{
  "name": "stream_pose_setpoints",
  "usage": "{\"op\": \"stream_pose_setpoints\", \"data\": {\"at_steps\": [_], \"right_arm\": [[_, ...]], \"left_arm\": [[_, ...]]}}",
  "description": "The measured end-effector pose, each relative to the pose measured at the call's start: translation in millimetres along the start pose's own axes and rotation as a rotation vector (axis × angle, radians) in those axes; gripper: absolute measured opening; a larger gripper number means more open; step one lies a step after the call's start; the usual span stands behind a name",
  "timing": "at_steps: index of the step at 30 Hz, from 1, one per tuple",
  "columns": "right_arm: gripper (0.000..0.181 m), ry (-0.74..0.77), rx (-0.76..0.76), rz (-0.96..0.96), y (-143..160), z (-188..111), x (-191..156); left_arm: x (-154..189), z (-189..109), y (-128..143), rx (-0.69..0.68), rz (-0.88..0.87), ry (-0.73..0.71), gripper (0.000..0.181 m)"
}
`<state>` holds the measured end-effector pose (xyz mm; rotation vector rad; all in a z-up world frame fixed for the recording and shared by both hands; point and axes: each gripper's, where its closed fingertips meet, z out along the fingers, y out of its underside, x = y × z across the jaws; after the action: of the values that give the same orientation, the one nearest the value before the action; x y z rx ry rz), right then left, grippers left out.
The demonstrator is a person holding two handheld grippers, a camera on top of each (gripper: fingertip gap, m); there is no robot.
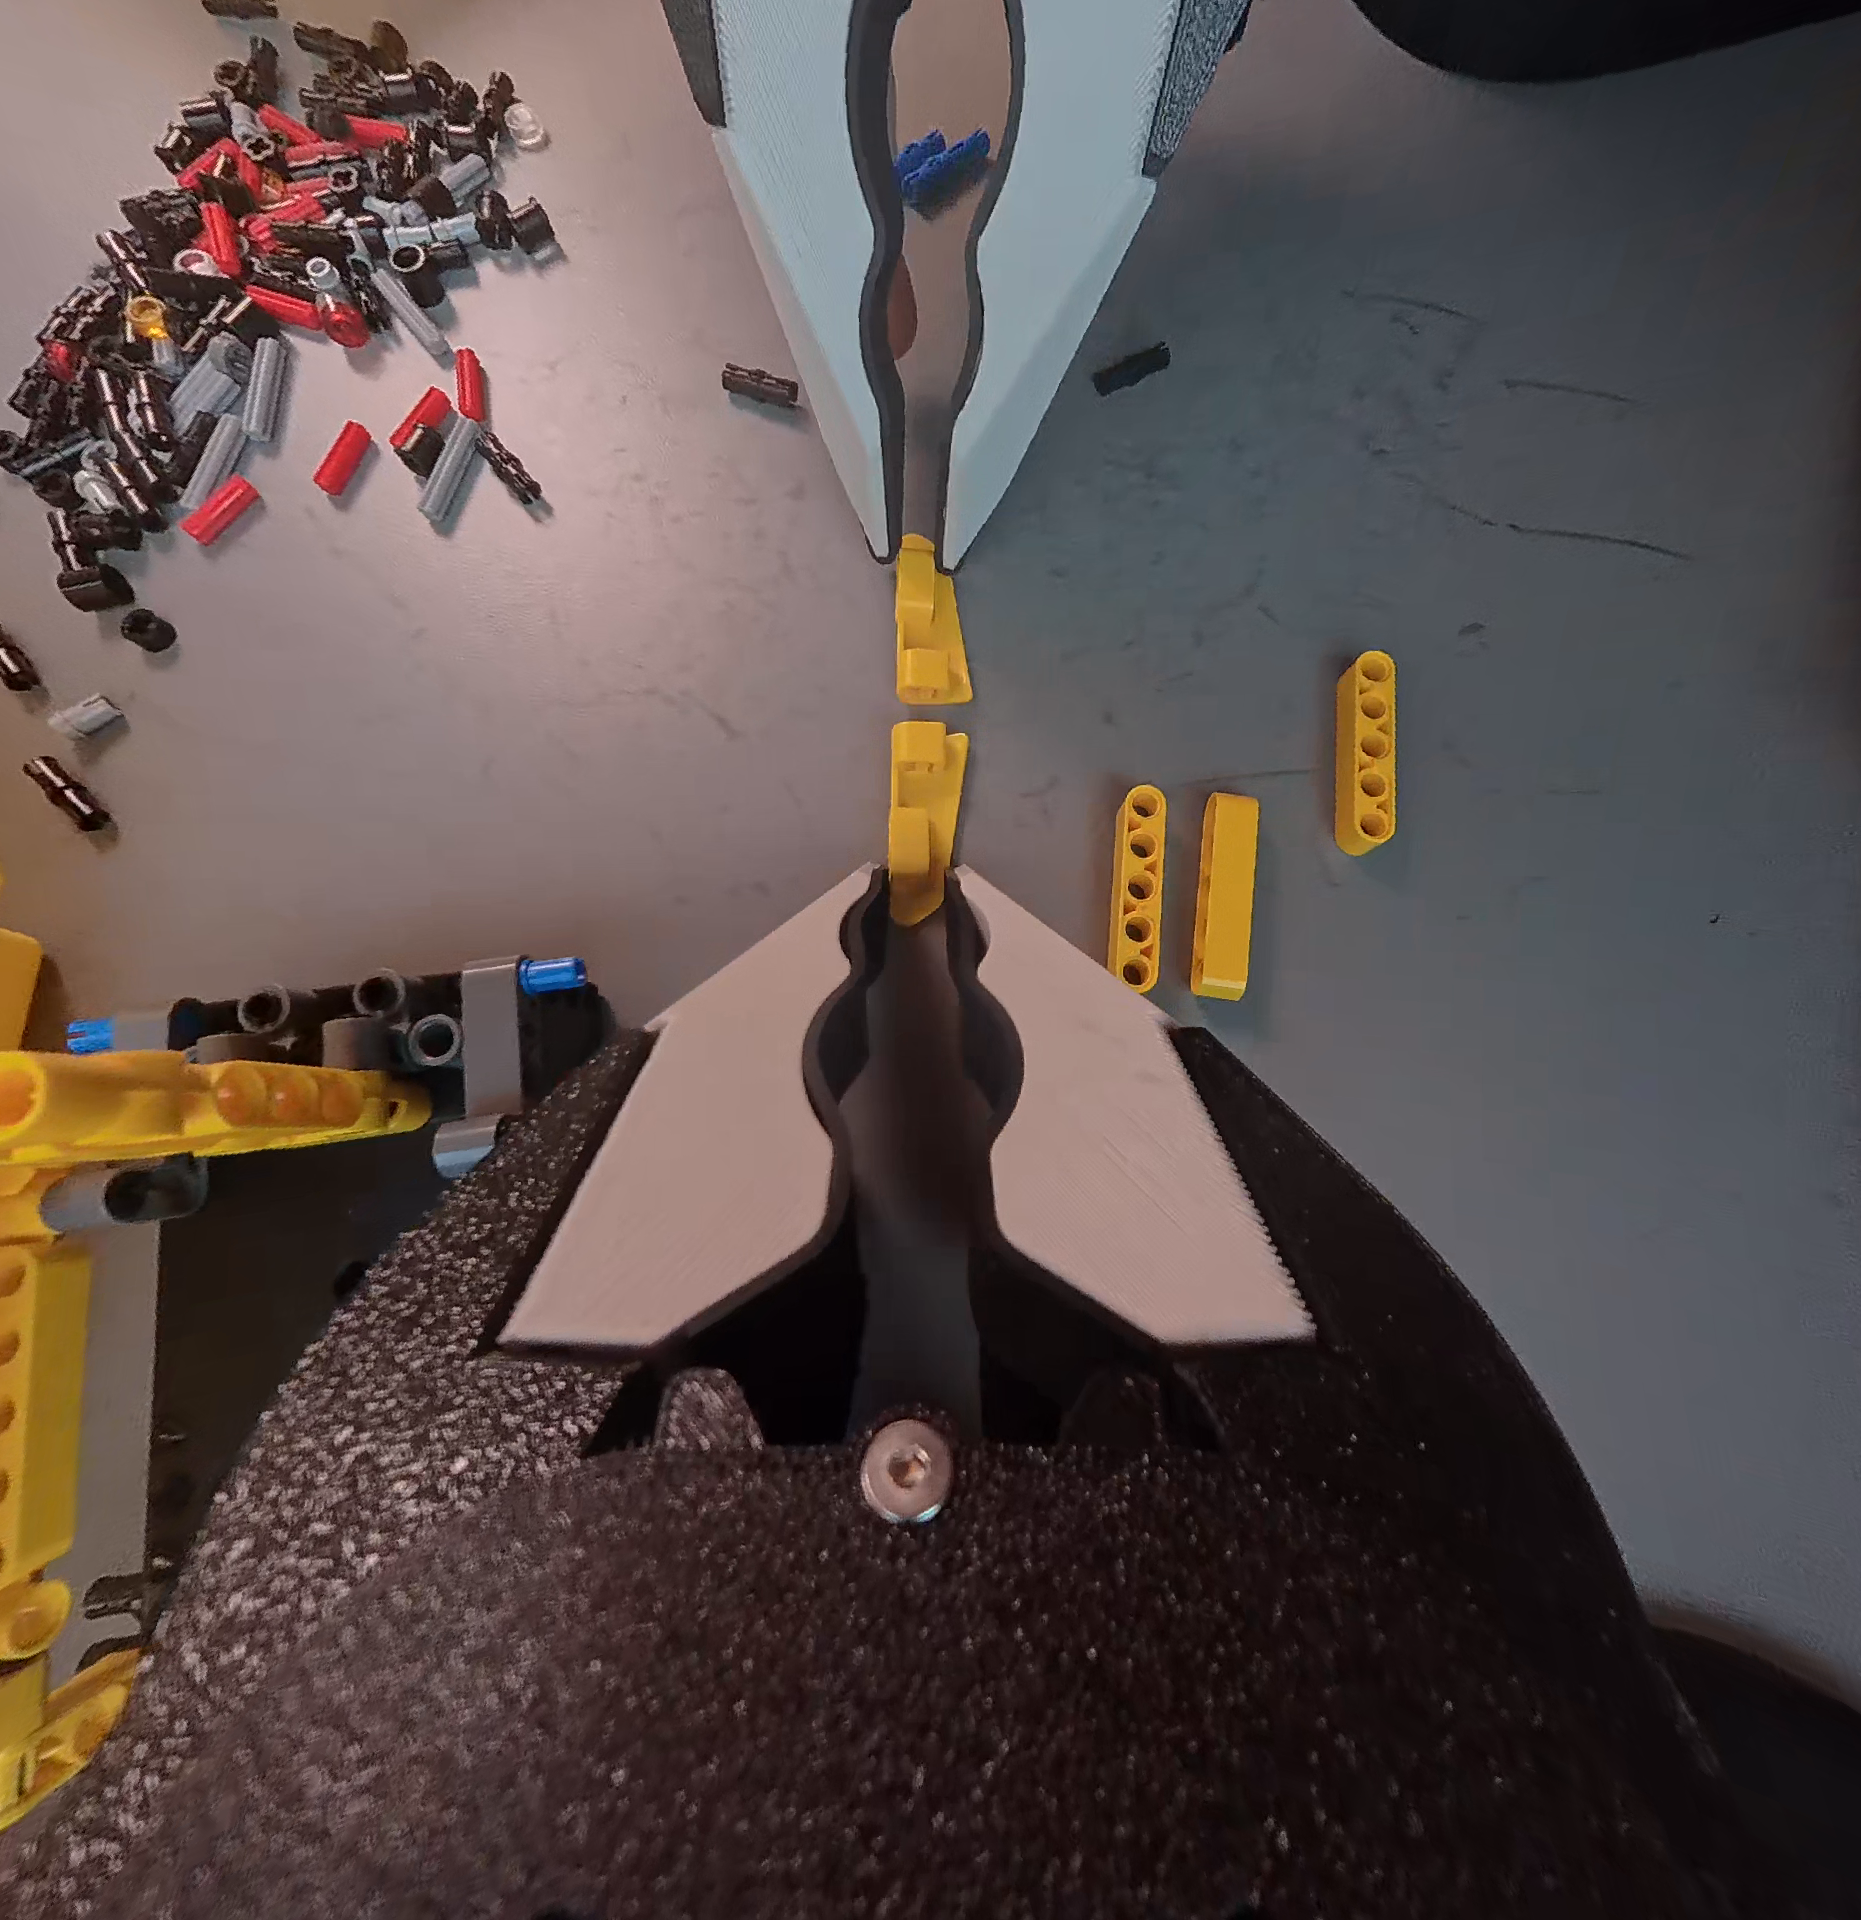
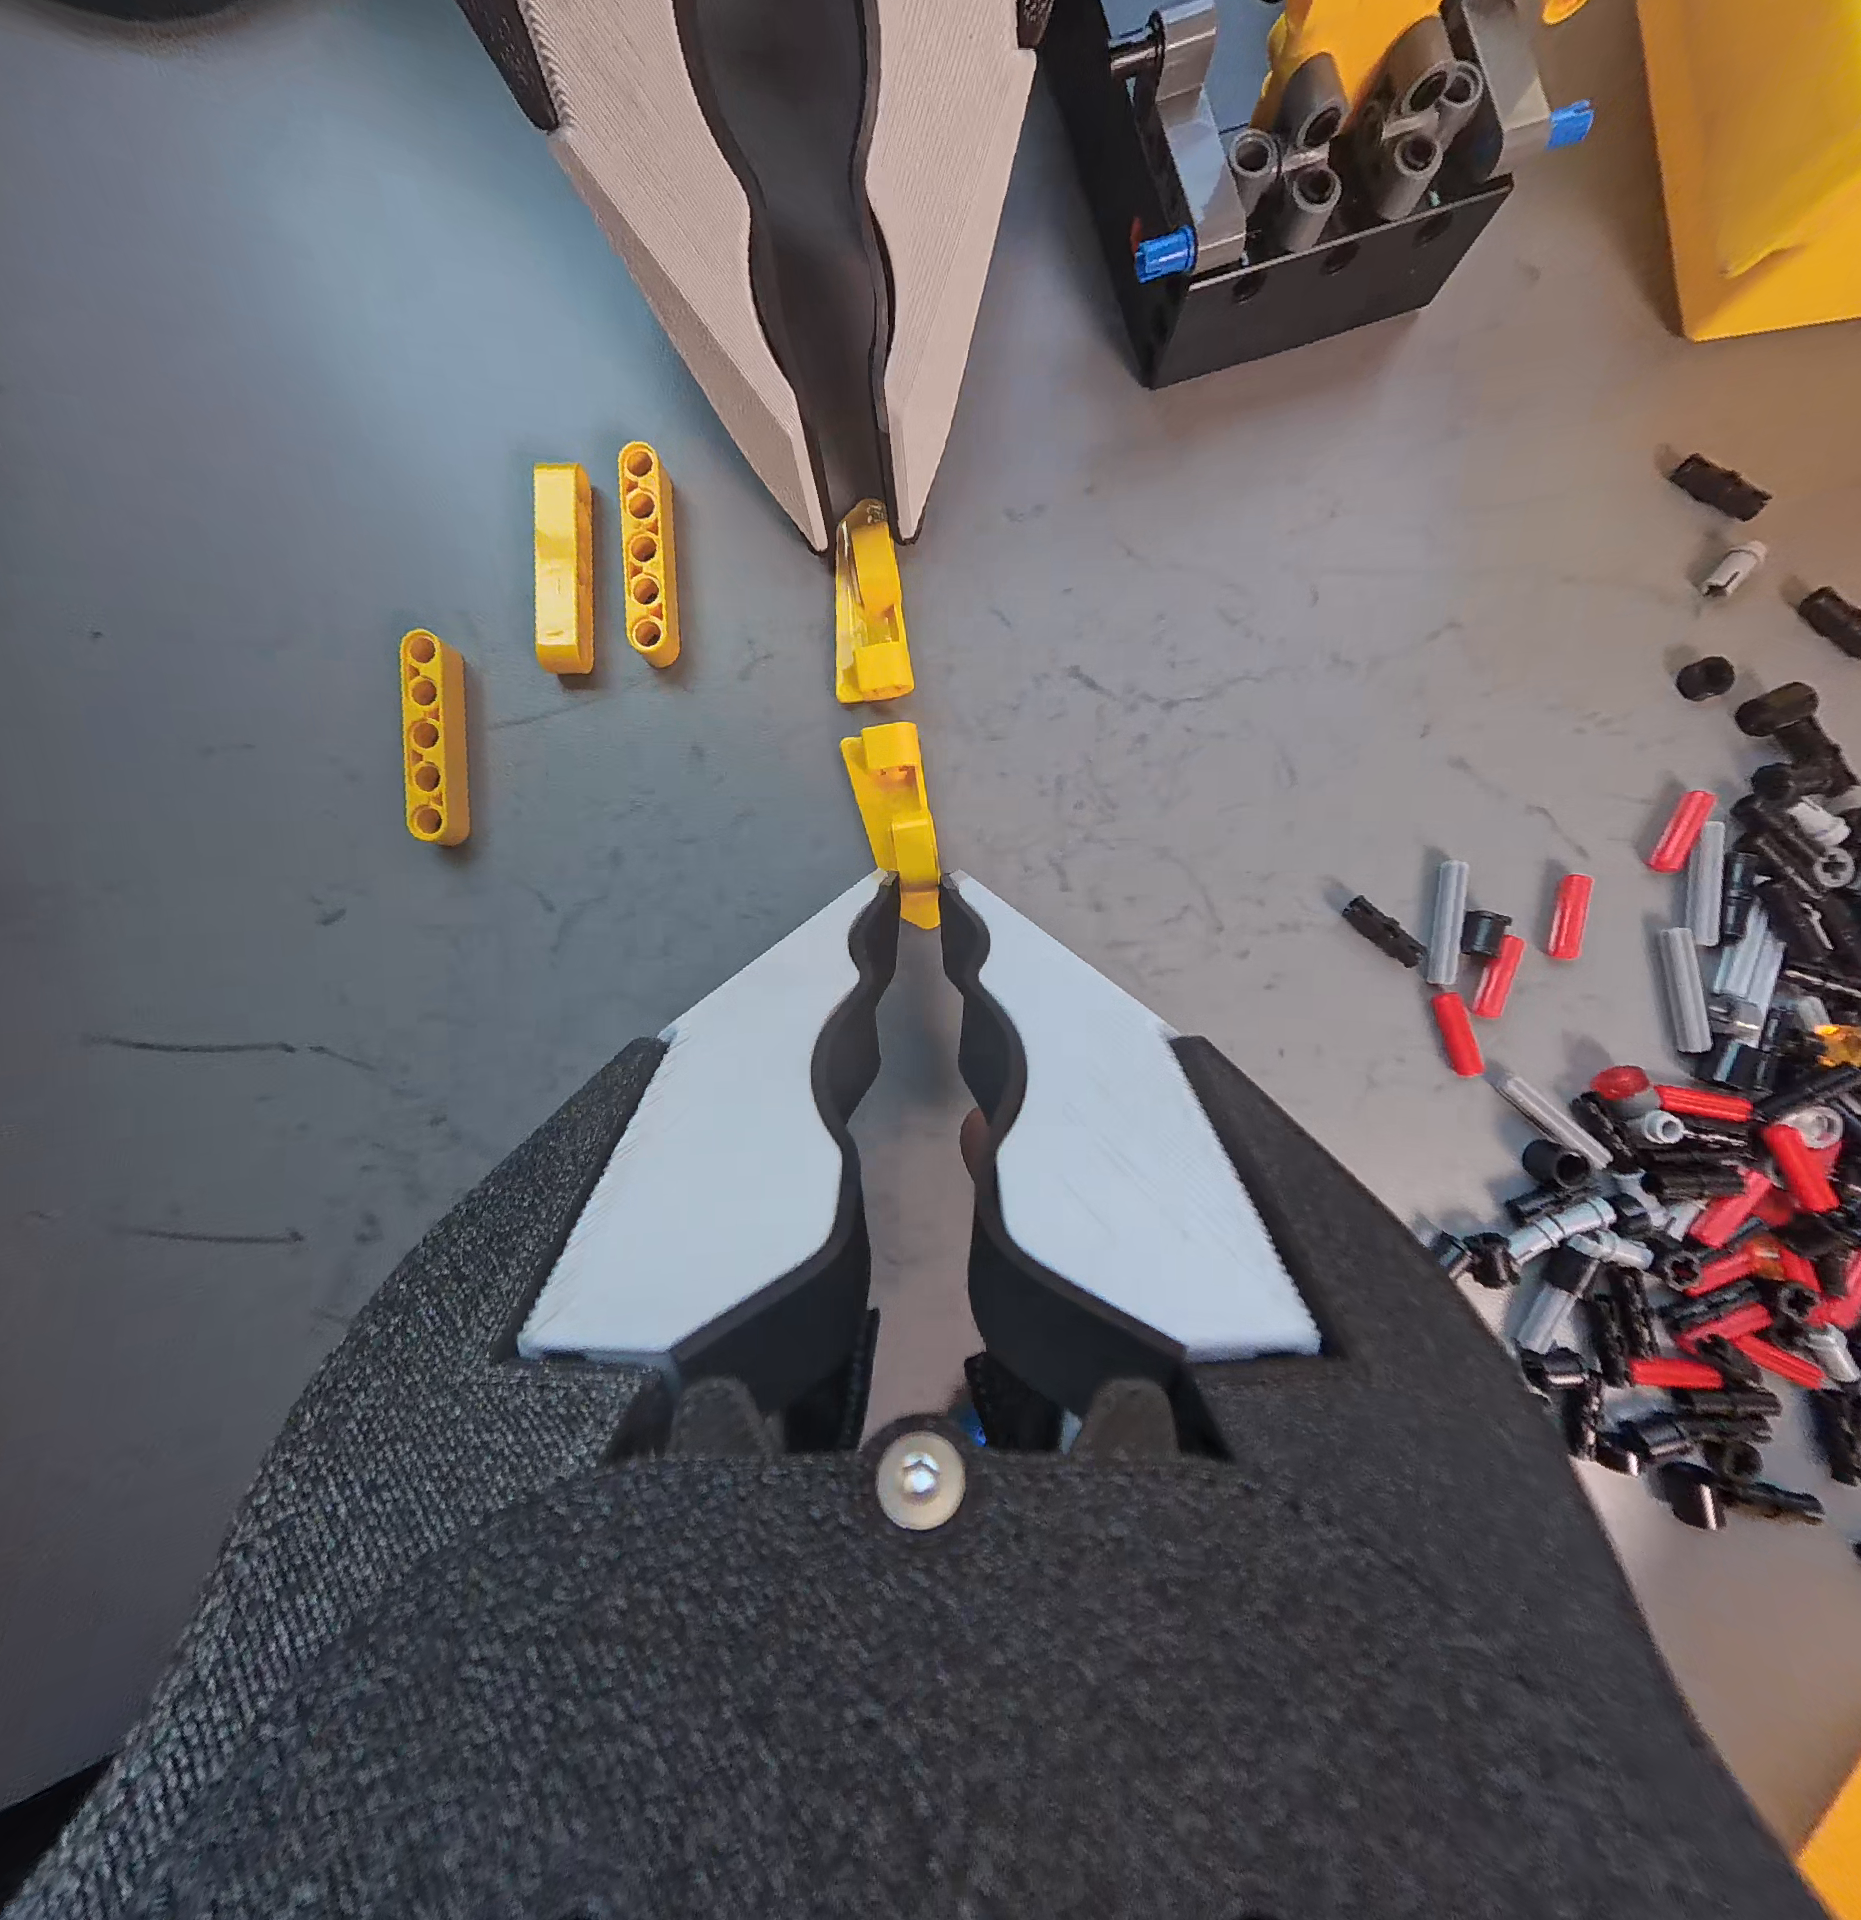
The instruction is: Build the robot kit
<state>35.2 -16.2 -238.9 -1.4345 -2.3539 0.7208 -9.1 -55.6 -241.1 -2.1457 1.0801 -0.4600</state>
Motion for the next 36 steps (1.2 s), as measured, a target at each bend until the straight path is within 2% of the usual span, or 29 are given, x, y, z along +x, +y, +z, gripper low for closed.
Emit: {"op": "stream_pose_setpoints", "data": {"at_steps": [4, 7, 12, 16, 19, 25, 31, 36], "right_arm": [[0.007, 0.004, 0.008, 0.016, -1, 0, 0], [0.015, 0.014, 0.03, 0.029, -2, -4, -2], [0.019, 0.101, 0.208, 0.046, -13, -33, 1], [0.02, 0.156, 0.329, 0.063, -9, -58, -5], [0.019, 0.181, 0.329, 0.094, 7, -65, -12], [0.019, 0.2, 0.336, 0.117, 24, -63, -26], [0.019, 0.218, 0.341, 0.098, 23, -61, -30], [0.019, 0.206, 0.347, 0.092, 22, -59, -33]], "left_arm": [[0, 0, 0, 0.0, 0.004, -0.007, 0.01], [-1, -3, 0, -0.002, 0.001, -0.022, 0.011], [1, -22, -12, 0.105, -0.039, -0.061, 0.013], [19, -37, -19, 0.168, -0.061, -0.024, 0.022], [35, -35, -13, 0.125, -0.048, 0.017, 0.032], [51, -20, -5, 0.045, 0.007, 0.043, 0.032], [60, -18, -7, 0.012, 0.082, 0.011, 0.014], [56, -9, 4, -0.045, 0.107, -0.074, 0.011]]}}
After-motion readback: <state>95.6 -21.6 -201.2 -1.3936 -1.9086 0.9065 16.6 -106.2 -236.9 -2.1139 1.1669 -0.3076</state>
